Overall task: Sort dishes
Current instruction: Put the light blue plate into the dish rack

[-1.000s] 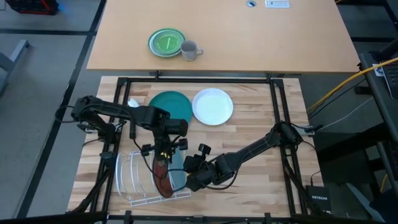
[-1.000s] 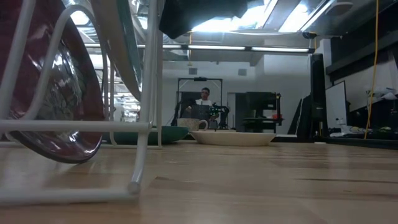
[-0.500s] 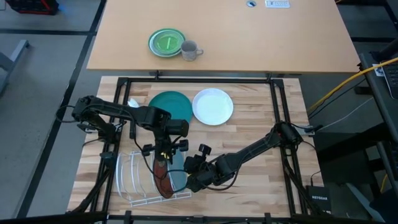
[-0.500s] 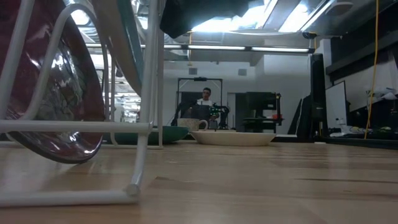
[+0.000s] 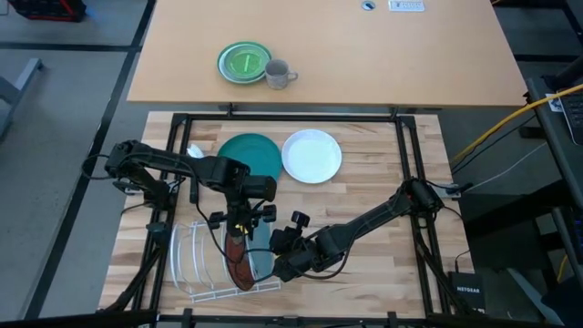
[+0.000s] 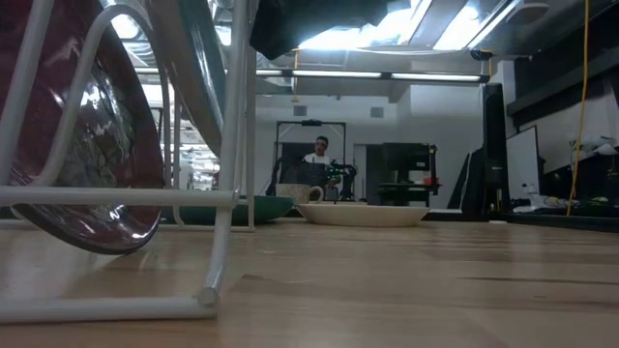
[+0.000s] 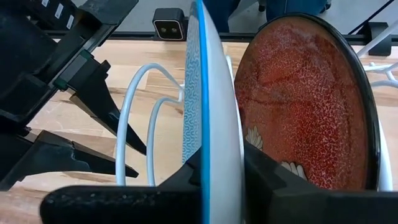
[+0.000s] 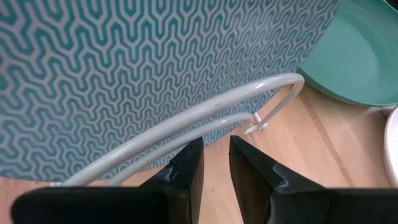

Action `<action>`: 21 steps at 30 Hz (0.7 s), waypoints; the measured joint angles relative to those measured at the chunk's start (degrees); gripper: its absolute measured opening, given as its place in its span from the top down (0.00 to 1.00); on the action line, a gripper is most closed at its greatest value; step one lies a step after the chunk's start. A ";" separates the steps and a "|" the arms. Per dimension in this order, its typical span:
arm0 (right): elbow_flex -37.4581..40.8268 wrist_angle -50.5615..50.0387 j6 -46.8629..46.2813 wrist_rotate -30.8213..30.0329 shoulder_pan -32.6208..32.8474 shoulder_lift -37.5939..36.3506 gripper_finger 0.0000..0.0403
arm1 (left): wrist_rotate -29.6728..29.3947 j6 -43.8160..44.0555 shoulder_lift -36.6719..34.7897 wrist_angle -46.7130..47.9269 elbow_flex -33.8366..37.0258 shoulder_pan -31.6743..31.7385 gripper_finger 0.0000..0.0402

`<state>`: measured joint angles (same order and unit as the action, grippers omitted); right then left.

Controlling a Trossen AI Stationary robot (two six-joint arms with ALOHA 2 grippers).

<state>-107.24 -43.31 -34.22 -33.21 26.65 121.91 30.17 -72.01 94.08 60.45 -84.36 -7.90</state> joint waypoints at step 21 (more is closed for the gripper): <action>0.00 -0.04 0.00 0.00 -0.04 0.00 0.80 | -0.09 1.63 0.04 -0.03 0.02 0.00 0.90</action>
<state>-107.24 -43.35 -34.22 -33.21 26.61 121.91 30.09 -70.38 94.13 60.41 -84.33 -7.90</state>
